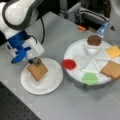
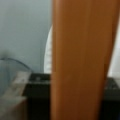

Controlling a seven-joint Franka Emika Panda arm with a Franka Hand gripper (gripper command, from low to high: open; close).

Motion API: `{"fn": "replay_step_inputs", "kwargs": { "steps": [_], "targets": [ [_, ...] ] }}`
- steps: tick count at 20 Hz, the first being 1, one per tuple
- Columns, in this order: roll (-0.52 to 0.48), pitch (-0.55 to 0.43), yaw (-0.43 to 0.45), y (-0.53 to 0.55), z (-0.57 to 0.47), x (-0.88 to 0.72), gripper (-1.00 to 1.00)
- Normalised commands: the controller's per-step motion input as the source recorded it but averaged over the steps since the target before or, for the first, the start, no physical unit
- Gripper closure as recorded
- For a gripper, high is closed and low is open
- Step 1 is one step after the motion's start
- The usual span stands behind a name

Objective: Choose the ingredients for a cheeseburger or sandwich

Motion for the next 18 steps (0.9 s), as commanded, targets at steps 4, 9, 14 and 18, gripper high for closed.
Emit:
{"fn": "replay_step_inputs", "kwargs": {
  "steps": [4,9,14,18],
  "targets": [
    [0.08,0.147,0.298,-0.2,-0.16,0.14,1.0],
    [0.078,0.053,0.254,-0.17,-0.16,0.16,1.0],
    [0.064,-0.004,0.229,-0.13,-0.1,0.2,1.0],
    [0.05,-0.016,0.216,-0.09,-0.04,0.23,1.0]
  ]
}}
